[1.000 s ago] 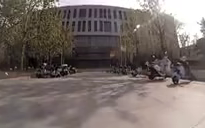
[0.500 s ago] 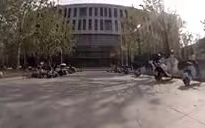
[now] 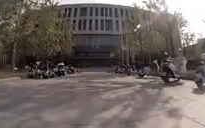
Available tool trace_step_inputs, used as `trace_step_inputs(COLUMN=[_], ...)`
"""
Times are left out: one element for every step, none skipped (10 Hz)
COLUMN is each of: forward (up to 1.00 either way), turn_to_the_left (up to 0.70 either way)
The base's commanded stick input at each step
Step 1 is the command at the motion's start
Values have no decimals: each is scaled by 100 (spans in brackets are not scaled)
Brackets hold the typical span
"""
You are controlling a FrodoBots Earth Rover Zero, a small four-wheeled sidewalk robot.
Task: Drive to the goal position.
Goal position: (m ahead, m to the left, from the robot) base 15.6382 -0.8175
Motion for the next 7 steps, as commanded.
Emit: trace_step_inputs(forward=[100,100,100,100,100,100,100], turn_to_the_left=[27,0,0,0,0,0,0])
